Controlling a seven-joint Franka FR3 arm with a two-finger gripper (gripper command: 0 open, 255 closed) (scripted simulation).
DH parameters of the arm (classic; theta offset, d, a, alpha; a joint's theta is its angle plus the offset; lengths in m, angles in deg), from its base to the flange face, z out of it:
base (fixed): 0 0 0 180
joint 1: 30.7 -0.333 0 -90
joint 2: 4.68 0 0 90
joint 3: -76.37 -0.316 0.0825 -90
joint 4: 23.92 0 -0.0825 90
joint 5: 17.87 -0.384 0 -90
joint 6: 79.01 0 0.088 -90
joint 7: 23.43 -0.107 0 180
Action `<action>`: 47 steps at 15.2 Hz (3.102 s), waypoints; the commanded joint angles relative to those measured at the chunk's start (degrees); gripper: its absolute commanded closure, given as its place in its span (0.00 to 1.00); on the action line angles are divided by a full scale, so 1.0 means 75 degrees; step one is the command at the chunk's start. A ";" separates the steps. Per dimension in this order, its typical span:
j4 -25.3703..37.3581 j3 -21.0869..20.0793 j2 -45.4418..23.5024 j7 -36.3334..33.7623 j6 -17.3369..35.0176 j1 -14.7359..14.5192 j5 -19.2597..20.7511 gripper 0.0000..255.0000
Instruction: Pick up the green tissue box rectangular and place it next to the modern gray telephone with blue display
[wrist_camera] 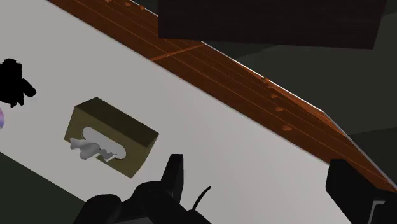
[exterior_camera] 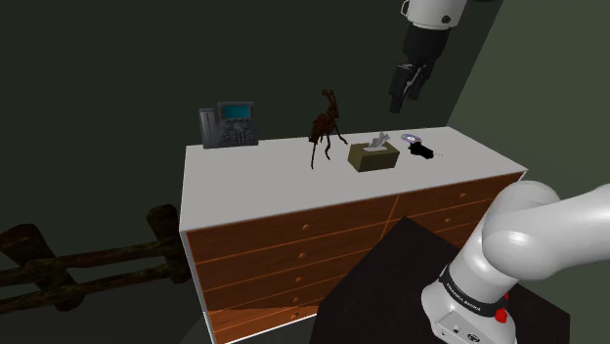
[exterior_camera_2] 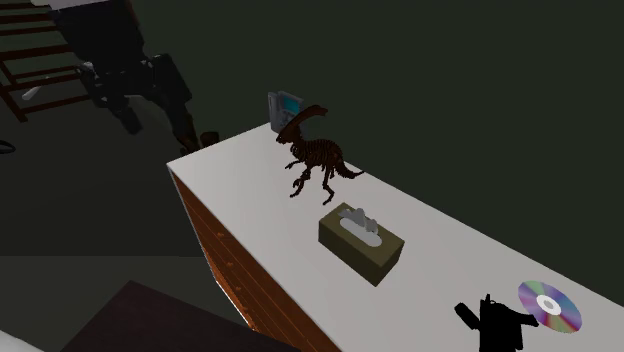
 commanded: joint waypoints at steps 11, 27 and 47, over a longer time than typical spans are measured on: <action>-0.0839 0.1149 -0.1130 -0.1044 0.2773 0.0938 -0.0302 0.00; -0.1138 0.3291 -0.4088 -0.1372 0.7013 0.1483 -0.2468 0.00; -0.0960 0.3842 -0.5627 -0.0285 0.8237 0.1049 -0.4498 1.00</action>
